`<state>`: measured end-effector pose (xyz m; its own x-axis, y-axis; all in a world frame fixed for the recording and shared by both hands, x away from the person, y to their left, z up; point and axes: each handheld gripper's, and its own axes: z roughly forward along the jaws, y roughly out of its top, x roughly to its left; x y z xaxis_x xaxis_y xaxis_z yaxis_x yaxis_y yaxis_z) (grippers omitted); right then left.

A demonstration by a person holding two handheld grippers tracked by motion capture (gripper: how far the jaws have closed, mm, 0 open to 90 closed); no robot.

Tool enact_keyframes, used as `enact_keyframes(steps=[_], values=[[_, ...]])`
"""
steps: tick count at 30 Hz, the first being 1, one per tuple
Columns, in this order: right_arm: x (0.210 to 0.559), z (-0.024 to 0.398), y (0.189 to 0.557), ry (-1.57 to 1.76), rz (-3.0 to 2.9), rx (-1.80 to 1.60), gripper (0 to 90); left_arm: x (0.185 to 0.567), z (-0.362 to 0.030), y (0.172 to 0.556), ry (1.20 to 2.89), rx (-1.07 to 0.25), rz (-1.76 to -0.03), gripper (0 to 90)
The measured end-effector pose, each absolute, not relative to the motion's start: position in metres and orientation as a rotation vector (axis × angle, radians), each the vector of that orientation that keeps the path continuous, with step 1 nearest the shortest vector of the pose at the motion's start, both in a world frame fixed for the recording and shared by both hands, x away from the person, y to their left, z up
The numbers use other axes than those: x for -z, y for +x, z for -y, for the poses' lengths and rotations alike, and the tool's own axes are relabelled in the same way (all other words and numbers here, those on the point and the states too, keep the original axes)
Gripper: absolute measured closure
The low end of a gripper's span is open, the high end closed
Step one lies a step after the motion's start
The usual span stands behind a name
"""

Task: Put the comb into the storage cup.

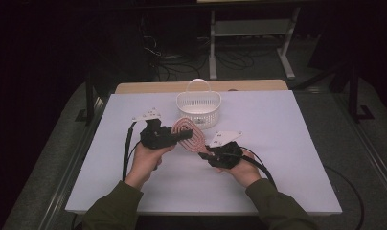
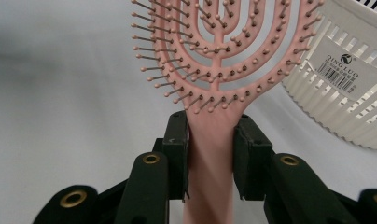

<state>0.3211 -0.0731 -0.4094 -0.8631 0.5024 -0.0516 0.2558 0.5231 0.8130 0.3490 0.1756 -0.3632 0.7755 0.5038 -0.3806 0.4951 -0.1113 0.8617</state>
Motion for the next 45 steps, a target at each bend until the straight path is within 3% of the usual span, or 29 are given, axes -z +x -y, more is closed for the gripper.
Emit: enact_keyframes(steps=[17, 32, 37, 42, 45], values=[[0.41, 0.073, 0.322, 0.666, -2.476, -1.29, 58.4, 0.358, -0.182, 0.347, 1.695, -0.058, -0.767, 64.5], [0.409, 0.083, 0.329, 0.813, -2.463, -1.32, 17.0, 0.353, -0.199, 0.35, 1.648, -0.097, -0.791, 64.4], [0.41, 0.087, 0.328, 0.844, -2.432, -1.293, 12.6, 0.352, -0.201, 0.35, 1.643, -0.102, -0.794, 64.4], [0.414, 0.095, 0.328, 0.89, -2.444, -1.255, 0.0, 0.35, -0.207, 0.35, 1.629, -0.108, -0.8, 64.4], [0.415, 0.099, 0.327, 0.907, -2.422, -1.252, 0.0, 0.349, -0.209, 0.35, 1.623, -0.112, -0.802, 64.4]])
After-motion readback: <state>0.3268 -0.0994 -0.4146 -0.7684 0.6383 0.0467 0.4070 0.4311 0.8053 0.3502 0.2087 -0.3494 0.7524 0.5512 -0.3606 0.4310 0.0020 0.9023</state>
